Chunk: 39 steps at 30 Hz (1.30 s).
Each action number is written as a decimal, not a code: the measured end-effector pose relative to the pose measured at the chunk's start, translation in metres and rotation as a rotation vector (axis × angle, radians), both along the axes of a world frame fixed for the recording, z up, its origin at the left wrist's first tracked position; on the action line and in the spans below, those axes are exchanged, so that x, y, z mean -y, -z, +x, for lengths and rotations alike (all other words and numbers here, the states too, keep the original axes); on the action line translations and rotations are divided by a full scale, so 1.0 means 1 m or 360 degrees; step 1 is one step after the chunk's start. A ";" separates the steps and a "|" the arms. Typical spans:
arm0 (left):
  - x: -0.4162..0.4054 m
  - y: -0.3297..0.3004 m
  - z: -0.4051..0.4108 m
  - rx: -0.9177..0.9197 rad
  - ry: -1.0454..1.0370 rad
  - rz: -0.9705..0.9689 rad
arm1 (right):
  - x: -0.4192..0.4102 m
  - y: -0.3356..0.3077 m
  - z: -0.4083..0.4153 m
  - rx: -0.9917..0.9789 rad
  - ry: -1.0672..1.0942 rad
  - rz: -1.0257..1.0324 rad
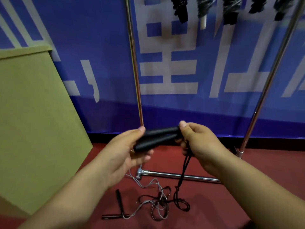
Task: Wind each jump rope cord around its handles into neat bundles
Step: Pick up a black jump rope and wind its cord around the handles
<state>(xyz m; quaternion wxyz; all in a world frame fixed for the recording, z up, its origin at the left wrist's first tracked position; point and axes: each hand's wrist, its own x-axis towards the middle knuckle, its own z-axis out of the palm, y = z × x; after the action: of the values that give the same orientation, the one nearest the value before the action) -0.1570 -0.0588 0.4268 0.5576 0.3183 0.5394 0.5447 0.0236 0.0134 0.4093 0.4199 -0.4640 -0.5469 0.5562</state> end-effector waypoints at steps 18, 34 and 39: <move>-0.012 0.021 0.040 0.0026 -0.0111 0.0154 | 0.038 0.015 -0.026 -0.0181 -0.0527 -0.0705; -0.010 0.025 -0.026 0.0345 -0.0378 0.0176 | 0.019 0.054 -0.007 0.0484 -0.0888 -0.0492; -0.010 0.040 -0.043 0.0120 -0.0557 0.0043 | 0.014 0.056 0.016 0.0841 -0.1140 -0.0261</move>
<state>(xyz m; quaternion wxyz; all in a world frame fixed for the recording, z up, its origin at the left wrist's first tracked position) -0.2001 -0.0487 0.3864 0.4698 0.2063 0.5579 0.6523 0.0391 -0.0005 0.3535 0.0087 -0.4032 -0.7154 0.5705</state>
